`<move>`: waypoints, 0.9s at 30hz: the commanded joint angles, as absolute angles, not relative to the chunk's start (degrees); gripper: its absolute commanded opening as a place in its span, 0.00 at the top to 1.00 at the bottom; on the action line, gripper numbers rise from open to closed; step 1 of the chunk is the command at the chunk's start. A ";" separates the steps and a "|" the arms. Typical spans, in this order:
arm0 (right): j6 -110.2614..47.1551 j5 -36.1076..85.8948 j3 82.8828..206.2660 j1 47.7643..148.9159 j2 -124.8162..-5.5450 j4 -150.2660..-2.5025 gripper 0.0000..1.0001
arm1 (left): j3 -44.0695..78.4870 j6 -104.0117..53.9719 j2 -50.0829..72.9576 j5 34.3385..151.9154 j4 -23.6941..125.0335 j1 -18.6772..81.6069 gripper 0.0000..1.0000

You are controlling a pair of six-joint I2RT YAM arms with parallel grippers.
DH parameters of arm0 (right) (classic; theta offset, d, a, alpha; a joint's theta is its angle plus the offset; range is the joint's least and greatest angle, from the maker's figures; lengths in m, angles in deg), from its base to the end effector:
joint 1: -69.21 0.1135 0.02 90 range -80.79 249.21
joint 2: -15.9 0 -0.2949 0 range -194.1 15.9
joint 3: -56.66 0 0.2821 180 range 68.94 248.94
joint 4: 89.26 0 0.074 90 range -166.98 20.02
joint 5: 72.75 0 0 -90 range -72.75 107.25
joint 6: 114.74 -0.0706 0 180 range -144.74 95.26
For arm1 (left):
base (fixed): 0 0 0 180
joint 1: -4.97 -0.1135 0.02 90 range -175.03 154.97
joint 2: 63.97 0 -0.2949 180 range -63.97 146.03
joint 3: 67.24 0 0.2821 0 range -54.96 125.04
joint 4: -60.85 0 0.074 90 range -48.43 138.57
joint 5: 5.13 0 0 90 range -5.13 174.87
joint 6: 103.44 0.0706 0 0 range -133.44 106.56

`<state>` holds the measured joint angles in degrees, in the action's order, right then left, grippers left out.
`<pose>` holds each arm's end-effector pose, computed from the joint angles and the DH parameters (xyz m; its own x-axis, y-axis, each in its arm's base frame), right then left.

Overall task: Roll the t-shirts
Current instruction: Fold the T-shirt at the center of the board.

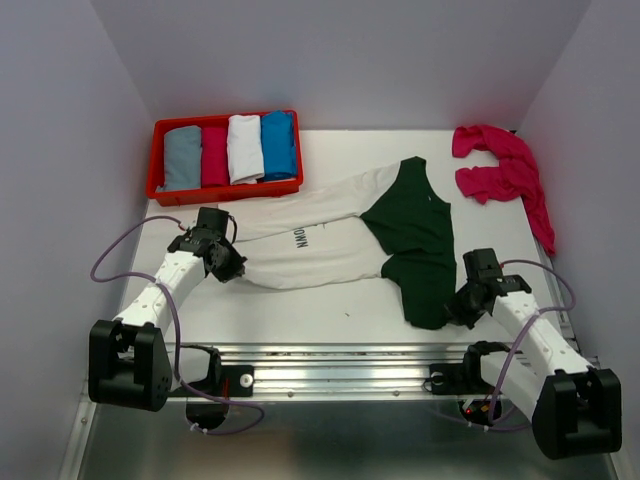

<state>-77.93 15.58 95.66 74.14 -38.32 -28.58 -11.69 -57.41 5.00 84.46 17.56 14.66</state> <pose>0.1546 0.0113 0.1385 -0.6421 0.7479 -0.1686 0.7264 0.6638 0.1781 0.2642 -0.0446 0.2024 -0.7072 -0.5836 -0.3992 -0.4537 0.8076 -0.3768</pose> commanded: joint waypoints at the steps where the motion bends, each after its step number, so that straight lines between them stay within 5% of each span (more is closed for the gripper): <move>1: -80.37 11.72 98.64 73.96 -33.68 -28.21 0.99 | -9.35 -56.51 3.53 83.37 16.22 14.98 1.00; 27: -78.44 -6.12 120.79 73.96 -27.52 -13.34 0.99 | -8.29 -57.74 -1.39 78.80 9.54 14.63 1.00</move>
